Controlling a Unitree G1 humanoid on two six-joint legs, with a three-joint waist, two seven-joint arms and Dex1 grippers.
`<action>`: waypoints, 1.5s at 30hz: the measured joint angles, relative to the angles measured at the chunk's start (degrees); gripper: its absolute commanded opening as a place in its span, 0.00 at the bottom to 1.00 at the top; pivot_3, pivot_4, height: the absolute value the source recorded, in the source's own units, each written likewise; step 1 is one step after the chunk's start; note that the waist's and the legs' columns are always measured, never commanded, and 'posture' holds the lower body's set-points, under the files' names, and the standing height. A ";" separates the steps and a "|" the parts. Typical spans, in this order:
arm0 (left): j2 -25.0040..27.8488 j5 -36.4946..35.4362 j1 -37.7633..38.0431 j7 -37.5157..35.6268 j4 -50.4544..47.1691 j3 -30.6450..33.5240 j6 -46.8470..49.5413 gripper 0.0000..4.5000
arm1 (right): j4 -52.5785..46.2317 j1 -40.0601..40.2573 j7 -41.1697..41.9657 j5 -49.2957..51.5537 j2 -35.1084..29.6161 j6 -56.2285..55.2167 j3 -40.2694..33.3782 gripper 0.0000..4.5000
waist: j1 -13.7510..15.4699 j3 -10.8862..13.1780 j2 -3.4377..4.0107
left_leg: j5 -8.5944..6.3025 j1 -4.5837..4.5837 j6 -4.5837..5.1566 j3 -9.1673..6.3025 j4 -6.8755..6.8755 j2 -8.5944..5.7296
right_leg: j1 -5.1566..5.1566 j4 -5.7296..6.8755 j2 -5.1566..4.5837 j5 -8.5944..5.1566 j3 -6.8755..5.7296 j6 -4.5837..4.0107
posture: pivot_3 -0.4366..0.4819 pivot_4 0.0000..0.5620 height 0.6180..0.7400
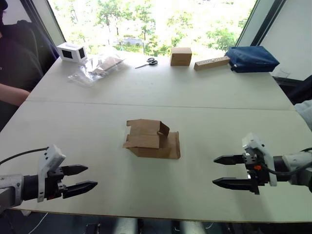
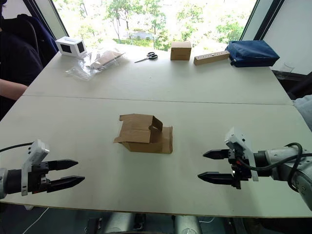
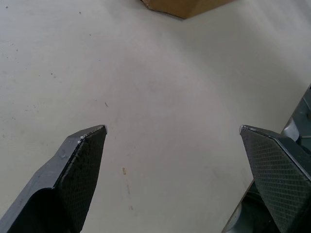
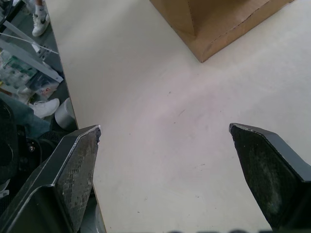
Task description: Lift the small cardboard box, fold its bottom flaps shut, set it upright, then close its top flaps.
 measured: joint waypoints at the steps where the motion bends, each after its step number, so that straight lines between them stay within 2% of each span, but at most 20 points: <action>1: -0.13 0.02 -0.10 -0.03 0.03 0.00 -0.01 1.00 | 0.00 0.00 0.00 -0.07 0.00 -0.01 0.03 0.99 | 0.00 0.00 0.00 | 0.00 0.01 0.00 0.00 0.01 0.00 | 0.01 0.00 0.00 0.00 0.00 0.00 | 0.48 0.27 1.00; 21: -0.28 0.68 -3.56 -0.95 2.50 -0.08 -0.28 1.00 | 0.40 -0.24 -0.13 -1.36 1.33 -1.83 0.30 0.99 | -0.01 -0.05 -0.05 | 0.02 0.10 -0.01 0.02 0.03 0.00 | 0.11 0.05 0.05 0.01 0.01 0.02 | 0.48 0.27 1.00; 27: -0.40 1.83 -7.00 0.88 3.27 -1.54 -0.04 1.00 | 1.03 -1.37 -2.77 -2.64 1.21 -0.76 0.72 0.99 | 0.09 -0.06 -0.05 | 0.02 0.17 -0.02 0.01 0.04 0.00 | 0.19 0.08 0.06 0.02 0.02 0.03 | 0.48 0.27 1.00; 32: 1.69 0.67 -16.71 2.40 9.02 -3.93 5.79 1.00 | 0.35 -1.55 -6.16 -3.67 2.20 -0.65 0.14 0.99 | 0.05 -0.08 -0.08 | 0.03 0.27 -0.03 0.00 0.06 0.00 | 0.29 0.12 0.10 0.02 0.01 0.04 | 0.48 0.27 1.00; 35: 4.58 -2.90 -28.31 2.13 16.09 -8.03 16.76 1.00 | -1.10 -2.48 -7.33 -5.57 4.05 -5.03 -0.10 0.99 | 0.02 -0.08 -0.09 | 0.03 0.44 -0.03 0.01 0.05 0.00 | 0.43 0.14 0.15 0.10 0.03 0.23 | 0.48 0.27 1.00; 37: 3.66 -5.27 -37.10 2.06 21.63 -10.47 23.60 1.00 | -1.95 -3.67 -8.19 -5.98 4.19 -5.68 0.20 0.99 | 0.05 -0.07 -0.11 | 0.03 0.62 -0.02 -0.02 0.05 -0.02 | 0.65 0.16 0.17 0.11 0.02 0.30 | 0.48 0.27 1.00; 38: 0.50 -6.10 -43.92 2.86 26.44 -11.54 27.45 1.00 | -3.52 -4.55 -8.98 -6.14 4.42 -5.88 0.37 0.99 | 0.10 -0.08 -0.09 | 0.02 0.79 -0.02 -0.02 0.04 -0.04 | 0.82 0.15 0.16 0.10 0.03 0.34 | 0.48 0.27 1.00; 40: -3.38 -6.52 -49.78 4.43 31.27 -13.40 30.70 1.00 | -6.49 -5.78 -9.91 -6.15 4.70 -6.17 1.14 0.99 | -0.01 -0.11 -0.15 | 0.03 0.81 -0.02 -0.04 0.04 -0.06 | 0.85 0.18 0.18 0.10 0.03 0.38 | 0.48 0.27 1.00; 45: -11.95 -6.38 -56.42 7.47 37.86 -17.09 35.30 1.00 | -11.87 -7.75 -13.83 -6.13 5.15 -4.43 3.96 0.99 | -0.26 -0.08 -0.29 | 0.07 0.80 -0.11 -0.03 0.06 -0.04 | 0.81 0.23 0.19 0.11 0.04 0.39 | 0.48 0.27 1.00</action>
